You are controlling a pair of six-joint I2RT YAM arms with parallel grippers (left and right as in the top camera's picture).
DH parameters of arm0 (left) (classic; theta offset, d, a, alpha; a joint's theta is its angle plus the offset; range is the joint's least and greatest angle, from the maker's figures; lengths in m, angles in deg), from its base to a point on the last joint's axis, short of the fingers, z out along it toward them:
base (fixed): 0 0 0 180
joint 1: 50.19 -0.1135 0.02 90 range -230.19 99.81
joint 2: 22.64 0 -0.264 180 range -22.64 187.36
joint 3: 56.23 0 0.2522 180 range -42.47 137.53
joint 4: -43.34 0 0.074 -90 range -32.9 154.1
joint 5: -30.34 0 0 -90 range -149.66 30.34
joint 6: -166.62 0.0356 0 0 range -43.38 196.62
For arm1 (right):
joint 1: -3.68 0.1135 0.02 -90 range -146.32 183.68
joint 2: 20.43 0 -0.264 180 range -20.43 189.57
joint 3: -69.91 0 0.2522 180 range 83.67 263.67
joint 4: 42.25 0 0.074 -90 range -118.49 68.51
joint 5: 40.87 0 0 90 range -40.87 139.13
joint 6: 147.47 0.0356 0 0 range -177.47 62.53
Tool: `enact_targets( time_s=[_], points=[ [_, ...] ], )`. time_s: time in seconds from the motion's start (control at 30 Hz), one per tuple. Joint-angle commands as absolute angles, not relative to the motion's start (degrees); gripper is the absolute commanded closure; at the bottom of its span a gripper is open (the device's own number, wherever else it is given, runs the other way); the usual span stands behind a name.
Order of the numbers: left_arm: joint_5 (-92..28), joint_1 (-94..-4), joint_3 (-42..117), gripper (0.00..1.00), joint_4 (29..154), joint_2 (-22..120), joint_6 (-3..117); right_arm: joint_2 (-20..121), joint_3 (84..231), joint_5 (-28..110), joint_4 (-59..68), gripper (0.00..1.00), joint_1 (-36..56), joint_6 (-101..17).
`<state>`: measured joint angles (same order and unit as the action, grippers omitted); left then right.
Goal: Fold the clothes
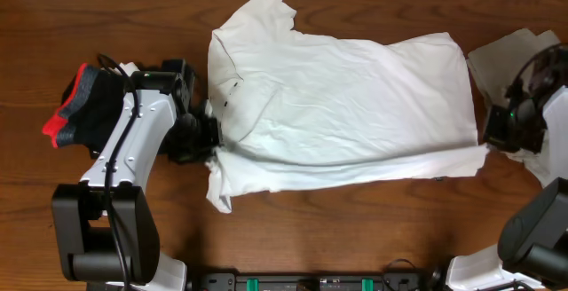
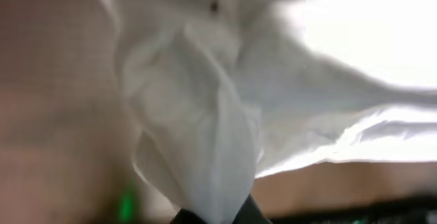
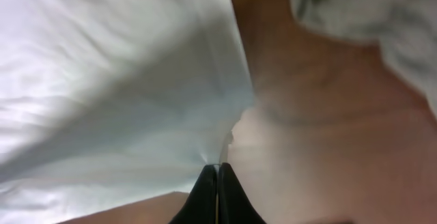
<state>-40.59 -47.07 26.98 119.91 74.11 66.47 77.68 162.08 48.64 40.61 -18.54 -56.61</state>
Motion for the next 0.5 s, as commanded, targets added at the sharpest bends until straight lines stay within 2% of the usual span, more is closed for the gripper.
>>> enact_targets(
  time_s=[0.0,0.3,0.47],
  points=[
    [-41.34,-47.27,26.92,0.94,115.36,73.04,63.28,77.42,162.19,47.79,37.53,0.99,-16.79,-55.8],
    [-41.42,-48.01,26.92,0.94,100.0,73.06,58.69,80.06,162.19,49.12,29.23,0.99,-16.52,-54.73],
    [-44.99,-48.01,26.92,0.94,97.13,73.2,58.49,84.02,162.19,49.1,26.91,0.99,-16.55,-54.75]
  ],
)
